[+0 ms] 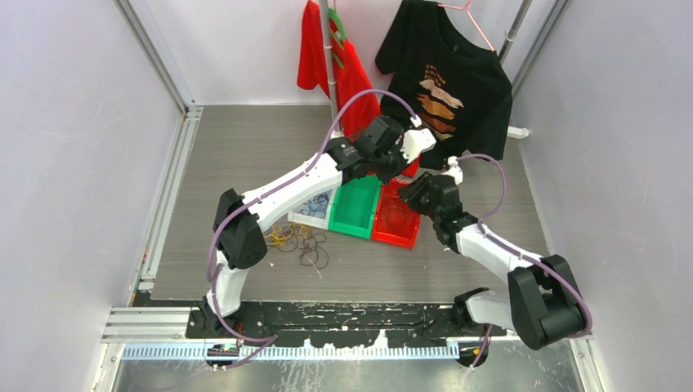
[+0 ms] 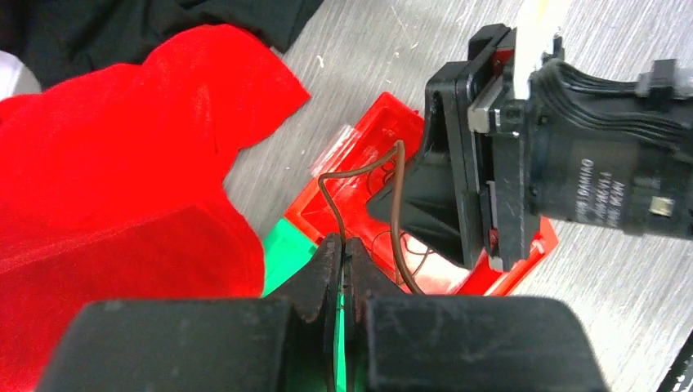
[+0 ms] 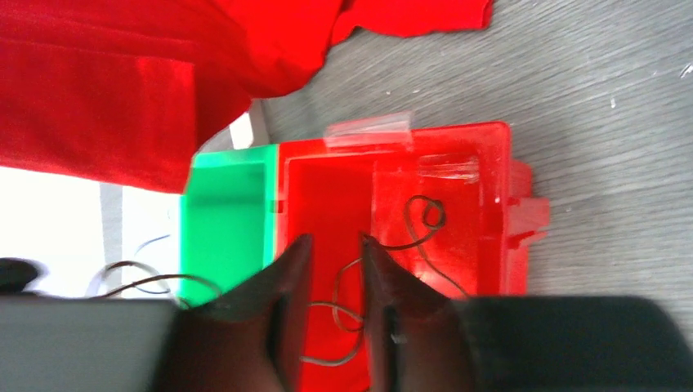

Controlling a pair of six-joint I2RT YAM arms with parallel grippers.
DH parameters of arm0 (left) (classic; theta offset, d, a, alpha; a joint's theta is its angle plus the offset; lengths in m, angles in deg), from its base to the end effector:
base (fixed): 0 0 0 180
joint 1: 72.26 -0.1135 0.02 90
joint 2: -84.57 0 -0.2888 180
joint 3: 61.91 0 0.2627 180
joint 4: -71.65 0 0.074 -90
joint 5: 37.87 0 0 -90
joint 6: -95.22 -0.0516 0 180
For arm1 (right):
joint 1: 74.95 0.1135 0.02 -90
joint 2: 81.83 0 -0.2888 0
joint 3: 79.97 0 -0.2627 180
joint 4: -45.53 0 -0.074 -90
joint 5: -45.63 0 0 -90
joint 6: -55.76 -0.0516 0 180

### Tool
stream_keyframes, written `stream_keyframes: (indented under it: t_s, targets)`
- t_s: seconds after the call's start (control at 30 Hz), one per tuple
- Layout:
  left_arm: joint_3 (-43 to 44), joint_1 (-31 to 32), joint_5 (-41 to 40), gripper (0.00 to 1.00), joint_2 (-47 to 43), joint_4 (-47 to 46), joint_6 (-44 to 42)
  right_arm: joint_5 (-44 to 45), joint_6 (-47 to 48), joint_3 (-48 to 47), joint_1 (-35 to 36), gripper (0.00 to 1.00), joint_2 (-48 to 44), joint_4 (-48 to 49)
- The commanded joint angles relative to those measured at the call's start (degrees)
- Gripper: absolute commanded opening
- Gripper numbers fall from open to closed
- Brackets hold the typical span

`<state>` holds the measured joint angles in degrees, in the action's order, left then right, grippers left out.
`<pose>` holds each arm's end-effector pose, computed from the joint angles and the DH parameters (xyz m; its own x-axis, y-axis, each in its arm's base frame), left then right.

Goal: Untangle the cables

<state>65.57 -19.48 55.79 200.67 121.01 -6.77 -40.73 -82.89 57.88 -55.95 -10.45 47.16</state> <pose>0.3019 -0.4029 0.3475 -0.1927 0.5964 -0.7792 0.8845 0.4495 0.1253 0.2547 0.0842 0.2008 -0.4934 0.6225 -0.6076 0.1493 0.7487 0.6458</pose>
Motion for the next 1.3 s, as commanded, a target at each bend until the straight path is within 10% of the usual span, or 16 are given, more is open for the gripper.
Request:
stream_keyframes:
  t_s: [0.0,0.17,0.67,1.17,1.27]
  targets:
    - [2.49,0.11,3.38,0.00,2.30,-1.27,2.90,-1.97,1.04,-3.05,-0.20,0.46,-7.44,-3.65]
    - [0.55,0.13,3.11,0.00,3.98,-2.58,2.90,0.86,2.31,-4.70,-0.23,0.61,-18.09,-15.18]
    - [0.16,0.05,3.51,0.01,8.58,-1.36,4.71,10.35,1.11,-3.06,-1.47,0.62,-30.88,-33.74]
    - [-4.33,-2.67,11.51,0.96,-2.43,7.64,0.58,8.13,0.08,-7.89,-5.16,0.43,-25.35,-28.84]
    - [1.03,-5.47,15.83,1.00,-4.54,14.77,0.53,4.22,1.45,-8.71,-5.18,0.43,-22.09,-25.63]
